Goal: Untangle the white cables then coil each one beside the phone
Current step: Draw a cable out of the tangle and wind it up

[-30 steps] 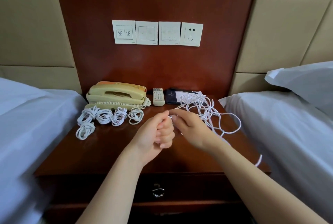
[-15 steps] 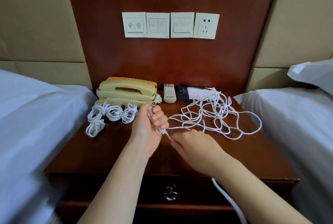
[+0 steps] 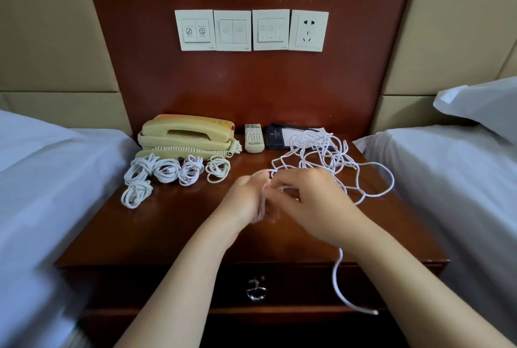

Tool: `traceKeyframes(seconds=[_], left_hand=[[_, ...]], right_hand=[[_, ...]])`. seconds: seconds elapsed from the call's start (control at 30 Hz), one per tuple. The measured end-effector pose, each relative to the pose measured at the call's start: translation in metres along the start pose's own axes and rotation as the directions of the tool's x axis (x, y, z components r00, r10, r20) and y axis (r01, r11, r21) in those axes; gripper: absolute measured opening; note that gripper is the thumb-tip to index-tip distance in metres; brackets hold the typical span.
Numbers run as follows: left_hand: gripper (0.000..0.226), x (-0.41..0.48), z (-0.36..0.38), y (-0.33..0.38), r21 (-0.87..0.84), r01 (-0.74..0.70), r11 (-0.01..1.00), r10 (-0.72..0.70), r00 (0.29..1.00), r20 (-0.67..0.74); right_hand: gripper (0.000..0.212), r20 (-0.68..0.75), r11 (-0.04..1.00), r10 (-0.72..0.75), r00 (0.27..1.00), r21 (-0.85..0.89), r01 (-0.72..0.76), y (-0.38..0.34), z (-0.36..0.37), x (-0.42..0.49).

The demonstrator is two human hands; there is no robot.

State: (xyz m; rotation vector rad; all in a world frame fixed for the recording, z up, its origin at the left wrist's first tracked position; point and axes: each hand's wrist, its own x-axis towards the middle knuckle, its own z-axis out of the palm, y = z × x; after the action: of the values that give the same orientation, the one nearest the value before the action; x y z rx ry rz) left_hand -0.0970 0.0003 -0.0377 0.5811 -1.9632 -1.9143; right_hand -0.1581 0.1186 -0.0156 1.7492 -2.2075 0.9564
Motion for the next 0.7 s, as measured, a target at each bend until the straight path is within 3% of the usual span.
traceKeyframes(seconds=[0.1,0.23,0.4,0.53,0.7], left_hand=[[0.049,-0.008,0.005,0.003,-0.066,0.052,0.996,-0.036,0.973,0.23],[0.065,-0.012,0.005,0.007,-0.072,0.24,0.968,-0.191,0.893,0.407],[0.065,-0.01,0.001,0.008,-0.236,0.311,0.921,-0.144,0.832,0.536],[0.067,-0.012,0.006,0.003,-0.24,0.278,0.93,-0.15,0.884,0.442],[0.065,-0.014,0.027,0.006,-0.275,0.172,0.946,-0.15,0.984,0.098]], right_hand=[[0.032,-0.07,0.988,0.091,0.993,0.128,-0.082,0.012,-0.007,0.0],[0.021,-0.068,0.956,0.158,0.985,0.262,-0.135,0.026,-0.003,-0.002],[0.019,0.004,0.877,0.144,0.99,0.463,-0.129,0.028,0.004,-0.001],[0.044,0.065,0.926,0.124,0.99,0.351,-0.139,0.031,0.009,-0.002],[0.038,0.005,0.955,0.135,0.991,0.264,-0.131,0.033,0.006,0.0]])
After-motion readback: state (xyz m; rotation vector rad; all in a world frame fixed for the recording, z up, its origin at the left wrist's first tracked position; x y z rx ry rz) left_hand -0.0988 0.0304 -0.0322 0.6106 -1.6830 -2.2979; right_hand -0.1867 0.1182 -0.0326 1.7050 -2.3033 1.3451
